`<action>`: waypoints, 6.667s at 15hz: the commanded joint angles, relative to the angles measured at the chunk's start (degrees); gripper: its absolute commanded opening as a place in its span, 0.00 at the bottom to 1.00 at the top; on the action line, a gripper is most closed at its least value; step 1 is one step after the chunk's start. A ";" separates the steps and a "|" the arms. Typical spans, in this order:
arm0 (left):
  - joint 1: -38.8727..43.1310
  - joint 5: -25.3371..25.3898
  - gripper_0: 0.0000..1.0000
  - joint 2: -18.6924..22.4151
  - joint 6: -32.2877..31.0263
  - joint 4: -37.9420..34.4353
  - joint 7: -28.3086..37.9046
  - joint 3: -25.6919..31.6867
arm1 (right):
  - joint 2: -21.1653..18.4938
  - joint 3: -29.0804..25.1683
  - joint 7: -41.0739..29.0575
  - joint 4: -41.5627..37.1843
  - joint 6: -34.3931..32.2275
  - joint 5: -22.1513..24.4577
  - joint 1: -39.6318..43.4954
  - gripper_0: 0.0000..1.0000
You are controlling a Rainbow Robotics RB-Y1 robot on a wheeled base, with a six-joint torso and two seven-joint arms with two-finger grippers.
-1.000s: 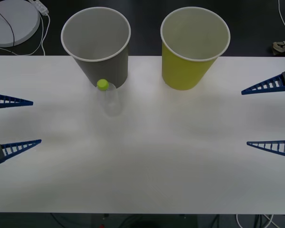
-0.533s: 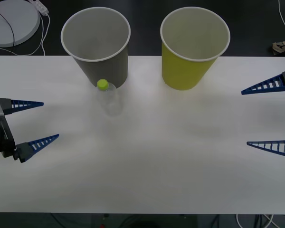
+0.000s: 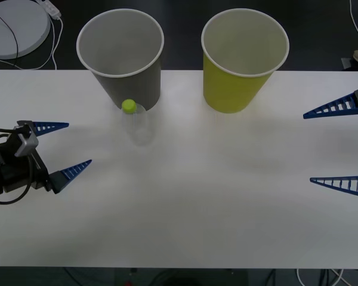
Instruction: Put the can into the green bin and the plastic bottle into the gray bin
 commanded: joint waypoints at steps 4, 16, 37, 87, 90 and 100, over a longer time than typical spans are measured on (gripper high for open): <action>-0.55 -3.52 1.00 -4.48 2.25 0.12 2.41 -0.13 | 0.00 0.00 0.00 0.00 0.00 0.00 0.00 1.00; -5.20 -19.42 1.00 -17.75 2.33 1.44 7.68 -2.32 | 0.00 0.00 0.00 0.00 0.00 0.00 0.00 1.00; -15.75 -20.92 1.00 -18.98 3.48 8.65 13.04 -7.68 | 0.00 0.00 0.00 0.00 0.00 0.00 0.00 1.00; -19.44 -27.77 0.00 -25.58 3.39 10.93 15.86 -9.35 | 0.00 0.00 0.00 0.00 0.00 0.00 0.00 1.00; -17.77 -26.63 0.00 -24.61 3.48 8.91 15.68 -9.35 | 0.00 0.00 0.00 0.00 0.00 0.00 0.00 1.00; -11.09 -23.29 0.00 -22.94 4.53 1.97 15.77 -7.77 | 0.00 0.00 0.00 0.00 0.00 0.00 0.00 1.00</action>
